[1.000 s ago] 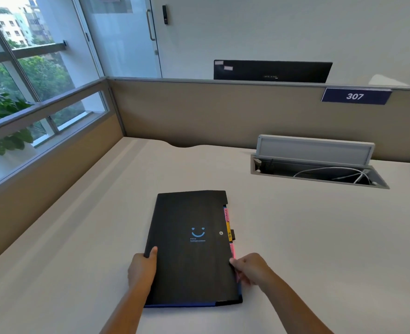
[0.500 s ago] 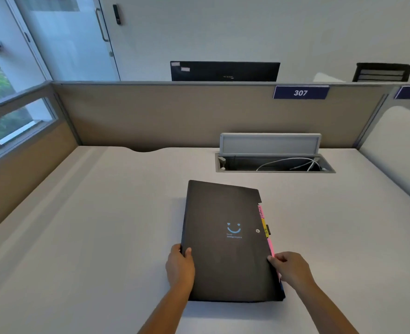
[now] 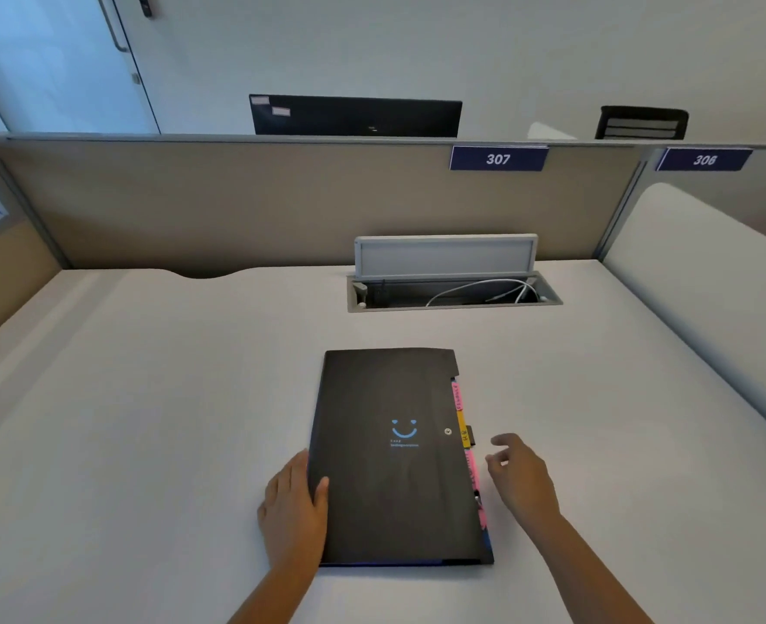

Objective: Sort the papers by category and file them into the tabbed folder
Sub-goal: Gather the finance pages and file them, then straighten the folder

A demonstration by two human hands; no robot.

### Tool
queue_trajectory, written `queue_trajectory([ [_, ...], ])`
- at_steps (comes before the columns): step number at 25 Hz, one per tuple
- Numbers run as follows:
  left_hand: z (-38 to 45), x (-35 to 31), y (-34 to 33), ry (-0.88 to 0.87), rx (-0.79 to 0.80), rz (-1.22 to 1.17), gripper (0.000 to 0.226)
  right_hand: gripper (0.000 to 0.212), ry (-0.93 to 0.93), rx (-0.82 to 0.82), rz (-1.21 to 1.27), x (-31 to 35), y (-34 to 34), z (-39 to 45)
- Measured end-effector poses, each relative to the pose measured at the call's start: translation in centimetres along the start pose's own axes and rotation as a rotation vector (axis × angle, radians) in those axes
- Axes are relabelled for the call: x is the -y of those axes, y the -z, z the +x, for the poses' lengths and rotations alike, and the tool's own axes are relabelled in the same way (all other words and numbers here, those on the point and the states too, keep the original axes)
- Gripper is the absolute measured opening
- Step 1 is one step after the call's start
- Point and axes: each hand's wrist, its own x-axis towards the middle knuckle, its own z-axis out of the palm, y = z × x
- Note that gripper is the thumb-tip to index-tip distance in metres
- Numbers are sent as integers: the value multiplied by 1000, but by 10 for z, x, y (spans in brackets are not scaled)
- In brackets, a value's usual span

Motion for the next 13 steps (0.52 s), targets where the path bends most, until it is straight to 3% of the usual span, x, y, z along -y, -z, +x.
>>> queue_trajectory([
  [2, -6, 10, -3, -134, 18, 123, 63, 31, 97, -2, -14, 1, -2, 15],
  [5, -5, 19, -11, -163, 30, 187, 87, 36, 189, 122, -161, -1, -9, 39],
  [10, -3, 19, -13, -131, 69, 204, 73, 30, 421, 140, -282, -8, -13, 52],
  [13, -3, 20, -12, -133, 33, 214, 78, 23, 555, 140, -377, -10, -13, 54],
])
